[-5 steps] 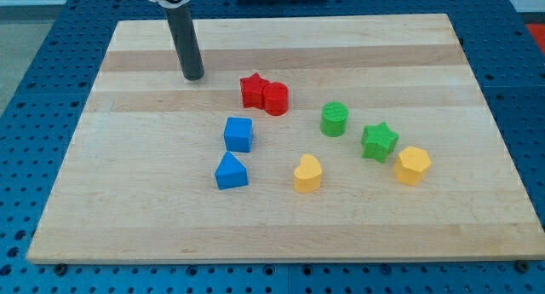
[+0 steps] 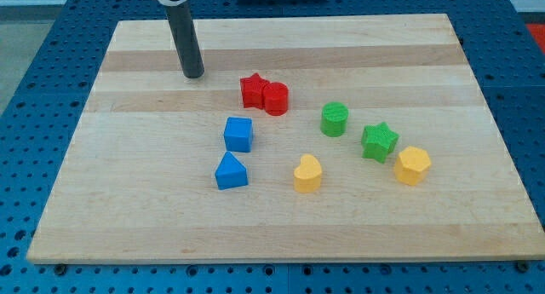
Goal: Move your arm to the top of the red circle
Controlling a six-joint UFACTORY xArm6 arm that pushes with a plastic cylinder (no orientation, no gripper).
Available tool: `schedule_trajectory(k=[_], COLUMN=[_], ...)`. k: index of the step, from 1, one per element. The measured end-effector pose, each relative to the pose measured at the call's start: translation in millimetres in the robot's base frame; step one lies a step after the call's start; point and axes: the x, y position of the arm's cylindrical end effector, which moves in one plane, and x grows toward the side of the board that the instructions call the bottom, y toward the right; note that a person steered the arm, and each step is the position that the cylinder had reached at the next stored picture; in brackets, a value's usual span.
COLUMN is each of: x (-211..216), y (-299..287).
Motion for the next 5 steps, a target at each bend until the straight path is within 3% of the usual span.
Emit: schedule_trajectory(k=[2, 4, 5], x=[2.5, -41.9, -42.6], y=[36.6, 121.7, 154.7])
